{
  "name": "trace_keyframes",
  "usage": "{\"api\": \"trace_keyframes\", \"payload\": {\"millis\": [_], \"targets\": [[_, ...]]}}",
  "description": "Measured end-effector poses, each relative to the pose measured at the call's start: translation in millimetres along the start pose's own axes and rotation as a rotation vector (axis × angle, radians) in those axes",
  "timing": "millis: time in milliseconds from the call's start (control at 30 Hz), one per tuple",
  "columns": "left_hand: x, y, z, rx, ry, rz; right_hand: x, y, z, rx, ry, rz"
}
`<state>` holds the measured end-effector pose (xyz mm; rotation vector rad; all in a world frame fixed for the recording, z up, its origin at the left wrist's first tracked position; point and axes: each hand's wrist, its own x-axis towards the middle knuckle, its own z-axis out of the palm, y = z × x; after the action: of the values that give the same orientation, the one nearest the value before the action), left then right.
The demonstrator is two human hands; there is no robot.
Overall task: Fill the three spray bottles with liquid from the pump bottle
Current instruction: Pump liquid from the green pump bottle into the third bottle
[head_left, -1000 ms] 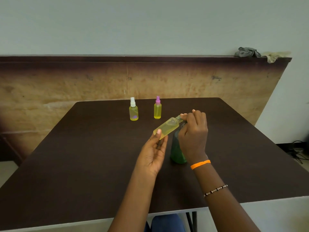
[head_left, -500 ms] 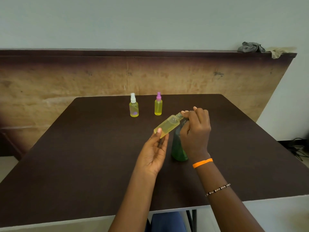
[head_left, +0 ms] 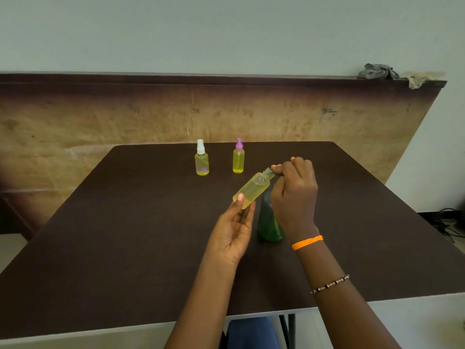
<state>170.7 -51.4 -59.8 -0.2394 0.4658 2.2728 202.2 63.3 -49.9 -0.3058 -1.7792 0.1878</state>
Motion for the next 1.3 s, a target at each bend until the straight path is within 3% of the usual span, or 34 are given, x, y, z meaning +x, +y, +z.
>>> {"api": "trace_keyframes", "payload": {"millis": [200, 467, 733, 1000, 1300], "targets": [[2.0, -0.4, -3.9, -0.010, 0.030, -0.002, -12.9, 9.0, 9.2, -0.010, 0.060, -0.022], [-2.7, -1.0, 1.3, -0.019, 0.021, -0.009, 3.0, -2.6, 0.9, -0.010, -0.001, 0.011], [0.2, 1.8, -2.6, -0.002, 0.021, -0.002, -12.8, 10.2, 7.7, 0.042, 0.039, -0.037], [-3.3, 3.8, 3.1, 0.012, 0.002, 0.005, 6.1, 0.5, -3.8, 0.039, -0.054, -0.033], [-0.5, 6.3, 2.4, 0.047, 0.016, 0.014, -10.4, 7.1, 3.0, 0.047, 0.005, -0.029]]}}
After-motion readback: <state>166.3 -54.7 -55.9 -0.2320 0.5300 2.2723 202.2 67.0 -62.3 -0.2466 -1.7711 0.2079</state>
